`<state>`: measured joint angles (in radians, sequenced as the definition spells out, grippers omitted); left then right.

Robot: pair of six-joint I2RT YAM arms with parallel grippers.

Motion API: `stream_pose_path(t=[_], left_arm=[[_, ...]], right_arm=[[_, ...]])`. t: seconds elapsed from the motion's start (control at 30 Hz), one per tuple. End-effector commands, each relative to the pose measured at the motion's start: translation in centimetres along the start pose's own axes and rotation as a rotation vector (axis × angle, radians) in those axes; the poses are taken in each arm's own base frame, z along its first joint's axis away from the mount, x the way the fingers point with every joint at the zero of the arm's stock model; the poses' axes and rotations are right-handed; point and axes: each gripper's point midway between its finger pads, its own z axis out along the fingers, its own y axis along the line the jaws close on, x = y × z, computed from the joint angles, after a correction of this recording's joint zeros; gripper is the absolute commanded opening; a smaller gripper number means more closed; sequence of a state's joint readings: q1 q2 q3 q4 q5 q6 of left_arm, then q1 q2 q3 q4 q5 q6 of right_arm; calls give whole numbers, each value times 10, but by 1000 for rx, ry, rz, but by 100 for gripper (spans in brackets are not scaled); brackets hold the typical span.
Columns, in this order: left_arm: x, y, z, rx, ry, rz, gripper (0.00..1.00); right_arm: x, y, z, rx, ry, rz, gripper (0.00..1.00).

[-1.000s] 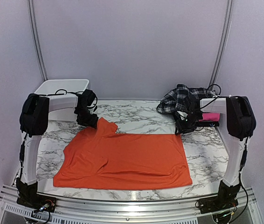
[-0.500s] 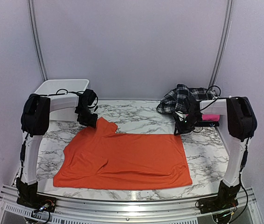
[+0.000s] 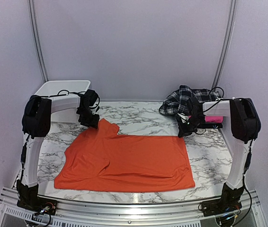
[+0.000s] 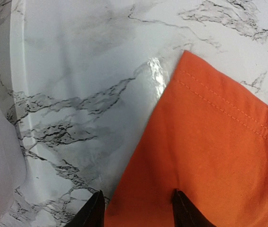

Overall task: Fold and stack the mixed laundry pile
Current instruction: Pick up the 1/3-folded T-shirt from the center of the board.

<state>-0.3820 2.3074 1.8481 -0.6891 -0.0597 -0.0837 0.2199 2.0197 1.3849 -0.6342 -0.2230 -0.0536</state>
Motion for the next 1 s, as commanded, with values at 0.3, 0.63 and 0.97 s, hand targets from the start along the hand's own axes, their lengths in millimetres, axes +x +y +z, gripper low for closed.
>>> stream_pose_path(t=[0.3,0.63,0.97], left_arm=[[1,19,12,-38,48,11,45],[14,-2,32,74,102,1,31],[8,-12,20,159,86,-18,7]], right_arm=[[21,-1,6,11,81,25,0],[20,-1,8,7,82,25,0],[10,4,-1,-10,40,24,0]])
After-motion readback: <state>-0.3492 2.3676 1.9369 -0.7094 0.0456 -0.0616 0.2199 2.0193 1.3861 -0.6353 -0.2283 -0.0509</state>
